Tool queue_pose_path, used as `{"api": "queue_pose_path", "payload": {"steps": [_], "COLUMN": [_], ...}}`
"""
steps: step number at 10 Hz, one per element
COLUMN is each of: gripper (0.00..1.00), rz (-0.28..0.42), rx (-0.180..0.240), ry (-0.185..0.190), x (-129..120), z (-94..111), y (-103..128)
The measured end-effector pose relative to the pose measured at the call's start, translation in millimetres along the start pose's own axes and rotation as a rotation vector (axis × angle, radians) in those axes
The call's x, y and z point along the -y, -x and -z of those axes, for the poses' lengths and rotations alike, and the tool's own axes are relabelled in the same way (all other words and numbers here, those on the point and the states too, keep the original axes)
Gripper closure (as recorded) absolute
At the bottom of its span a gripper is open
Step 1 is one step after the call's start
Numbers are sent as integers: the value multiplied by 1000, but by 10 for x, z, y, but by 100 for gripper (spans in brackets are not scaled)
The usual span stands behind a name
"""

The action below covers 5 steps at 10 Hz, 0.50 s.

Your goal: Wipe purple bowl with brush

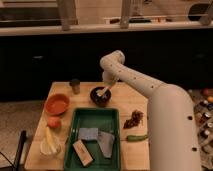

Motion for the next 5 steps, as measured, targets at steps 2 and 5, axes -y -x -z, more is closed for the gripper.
{"api": "queue_pose_path", "payload": {"steps": [2, 5], "gripper": [100, 100], "rz": [8, 17], "rx": [8, 7], "ry": [-8, -19], "x": [26, 54], "z": [12, 38], "y": [27, 33]}}
